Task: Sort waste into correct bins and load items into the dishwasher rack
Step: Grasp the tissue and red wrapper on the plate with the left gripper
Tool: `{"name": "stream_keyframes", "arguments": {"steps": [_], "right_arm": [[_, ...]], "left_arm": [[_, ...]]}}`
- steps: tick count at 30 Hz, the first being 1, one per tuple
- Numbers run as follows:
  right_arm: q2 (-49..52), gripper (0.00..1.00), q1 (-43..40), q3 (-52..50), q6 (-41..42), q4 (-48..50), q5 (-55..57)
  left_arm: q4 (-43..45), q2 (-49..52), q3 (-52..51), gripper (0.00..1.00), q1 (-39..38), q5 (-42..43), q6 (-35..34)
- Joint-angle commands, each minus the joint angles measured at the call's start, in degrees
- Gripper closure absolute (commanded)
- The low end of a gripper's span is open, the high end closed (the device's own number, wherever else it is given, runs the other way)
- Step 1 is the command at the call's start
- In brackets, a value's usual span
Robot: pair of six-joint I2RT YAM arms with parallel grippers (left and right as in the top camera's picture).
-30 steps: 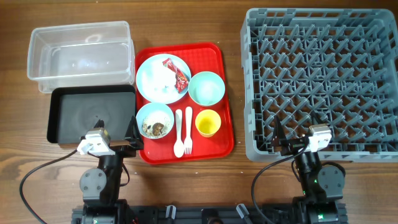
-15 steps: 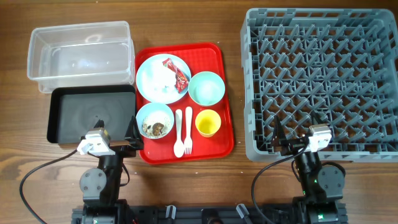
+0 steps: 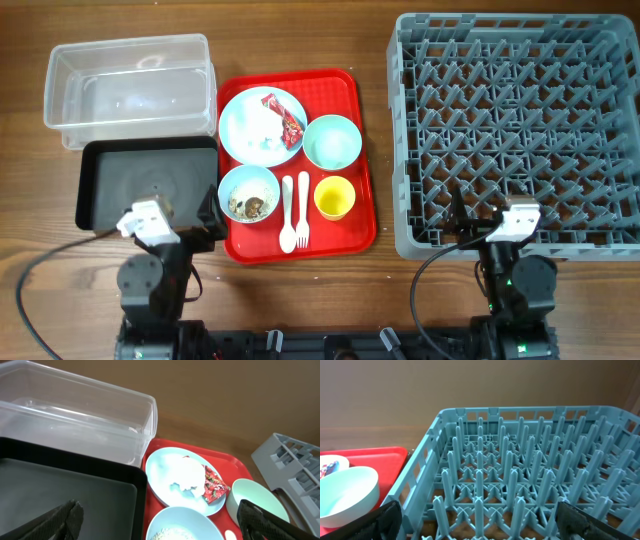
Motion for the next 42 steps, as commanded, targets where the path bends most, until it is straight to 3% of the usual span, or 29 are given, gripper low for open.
{"name": "stream_keyframes", "arguments": {"steps": [1,7,15,19,23,27,32,39,42], "right_arm": [[5.95,0.00,0.17,6.51,-0.11,-2.01,1.62],[18.95,0.00,0.17,16.68,0.02,-6.27,1.60],[40.30,0.00,0.17,36.22,-0.15,-23.63,-1.49],[49.88,0.00,0.17,46.90,-0.15,-34.58,-2.08],[56.22,0.00,0.17,53.42,0.00,-40.19,-3.34],[57.18,0.00,0.17,53.64,-0.11,-39.32,-3.58],[57.18,0.00,0.17,53.64,-0.09,-39.01,-3.58],[57.18,0.00,0.17,53.64,-0.11,-39.08,-3.56],[57.20,0.00,0.17,53.64,-0.11,-39.06,-3.56]], "left_arm": [[-0.37,11.76,8.26,0.00,0.31,-0.55,0.33],[-5.79,31.80,22.47,0.00,0.31,-0.55,0.35],[-32.30,58.73,50.10,0.00,0.31,0.42,0.33],[-39.89,63.78,56.59,0.00,0.31,0.55,0.31],[-38.21,63.82,56.59,0.00,0.31,1.16,0.09],[-30.99,64.22,56.57,0.00,0.28,7.56,-0.31],[-23.32,69.37,56.57,0.01,-0.48,7.56,-1.88],[-16.33,82.31,56.57,0.16,-4.94,7.56,-1.84],[-13.62,87.06,56.57,0.17,-6.88,7.54,-1.84]]}}
